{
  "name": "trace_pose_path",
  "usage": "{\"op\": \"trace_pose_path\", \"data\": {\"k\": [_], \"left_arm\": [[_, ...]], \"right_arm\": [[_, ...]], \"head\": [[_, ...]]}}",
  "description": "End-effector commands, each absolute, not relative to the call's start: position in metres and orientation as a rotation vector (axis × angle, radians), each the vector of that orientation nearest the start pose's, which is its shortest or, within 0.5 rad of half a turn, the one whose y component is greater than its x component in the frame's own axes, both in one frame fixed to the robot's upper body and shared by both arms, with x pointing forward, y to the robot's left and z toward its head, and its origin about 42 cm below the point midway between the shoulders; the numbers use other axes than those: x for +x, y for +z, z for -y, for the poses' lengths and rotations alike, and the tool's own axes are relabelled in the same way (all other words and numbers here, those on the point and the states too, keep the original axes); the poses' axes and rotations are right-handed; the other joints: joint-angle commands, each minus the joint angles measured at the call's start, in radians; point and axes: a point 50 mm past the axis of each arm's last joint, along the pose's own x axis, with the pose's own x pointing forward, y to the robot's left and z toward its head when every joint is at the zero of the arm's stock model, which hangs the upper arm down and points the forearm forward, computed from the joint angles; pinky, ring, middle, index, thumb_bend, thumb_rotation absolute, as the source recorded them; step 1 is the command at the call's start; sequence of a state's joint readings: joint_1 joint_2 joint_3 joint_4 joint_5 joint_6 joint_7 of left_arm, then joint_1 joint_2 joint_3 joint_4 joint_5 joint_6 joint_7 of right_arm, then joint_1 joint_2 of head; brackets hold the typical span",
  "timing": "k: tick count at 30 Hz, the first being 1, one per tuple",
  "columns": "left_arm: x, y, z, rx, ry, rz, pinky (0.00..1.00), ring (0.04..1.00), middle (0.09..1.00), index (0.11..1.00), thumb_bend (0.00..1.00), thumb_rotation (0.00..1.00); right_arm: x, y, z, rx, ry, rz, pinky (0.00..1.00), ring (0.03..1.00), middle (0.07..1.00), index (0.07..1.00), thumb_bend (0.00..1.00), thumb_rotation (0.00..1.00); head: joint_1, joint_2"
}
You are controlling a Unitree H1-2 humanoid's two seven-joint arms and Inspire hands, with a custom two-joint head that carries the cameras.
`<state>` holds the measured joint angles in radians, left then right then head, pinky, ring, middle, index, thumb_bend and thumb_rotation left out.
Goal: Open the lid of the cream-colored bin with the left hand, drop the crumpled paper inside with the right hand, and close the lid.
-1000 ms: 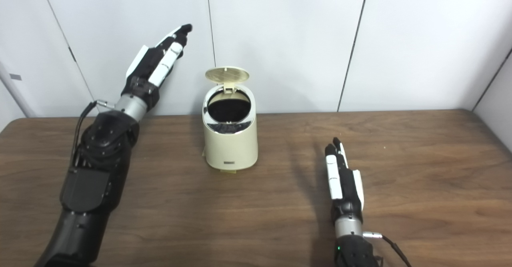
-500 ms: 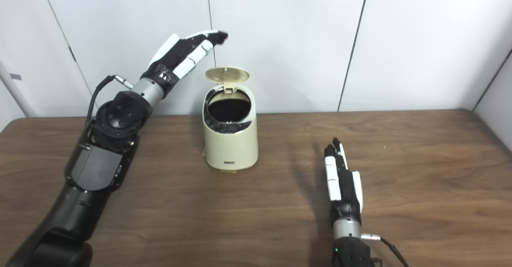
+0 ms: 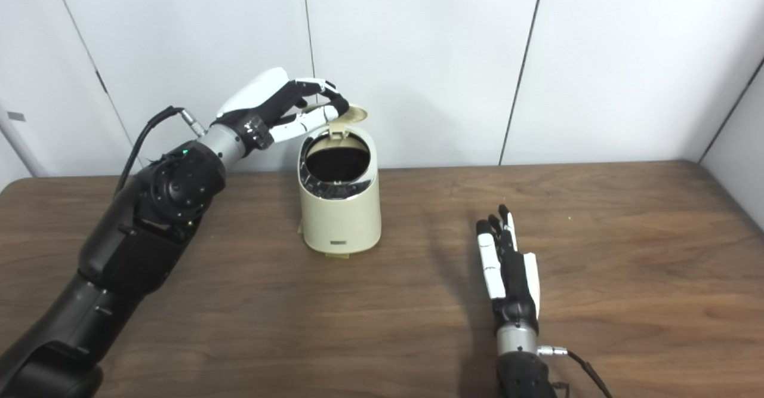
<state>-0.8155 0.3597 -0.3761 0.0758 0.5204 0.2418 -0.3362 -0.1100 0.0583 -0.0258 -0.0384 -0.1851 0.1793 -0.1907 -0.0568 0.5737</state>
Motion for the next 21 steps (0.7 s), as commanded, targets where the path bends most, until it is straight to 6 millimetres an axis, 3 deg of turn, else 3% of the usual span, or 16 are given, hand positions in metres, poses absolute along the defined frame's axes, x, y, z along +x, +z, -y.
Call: {"op": "trace_pose_path", "data": {"k": [1, 13, 21], "left_arm": [[0.463, 0.372, -0.163, 1.150, -0.365, 0.481, 0.77, 0.883, 0.868, 0.752, 0.59, 1.00], [0.462, 0.366, -0.162, 1.247, -0.403, 0.475, 0.73, 0.854, 0.836, 0.751, 0.60, 1.00], [0.455, 0.353, -0.169, 1.289, -0.411, 0.453, 0.76, 0.881, 0.852, 0.761, 0.62, 1.00]], "right_arm": [[0.319, 0.126, 0.189, -0.109, -0.176, -0.033, 0.85, 0.915, 0.943, 0.992, 0.51, 1.00], [0.324, 0.127, 0.188, -0.060, -0.213, -0.055, 0.87, 0.909, 0.939, 0.989, 0.46, 1.00], [0.326, 0.129, 0.191, -0.046, -0.228, -0.051, 0.88, 0.910, 0.930, 0.988, 0.46, 1.00]], "head": [[-0.003, 0.000], [-0.017, 0.003], [-0.025, 0.007]]}}
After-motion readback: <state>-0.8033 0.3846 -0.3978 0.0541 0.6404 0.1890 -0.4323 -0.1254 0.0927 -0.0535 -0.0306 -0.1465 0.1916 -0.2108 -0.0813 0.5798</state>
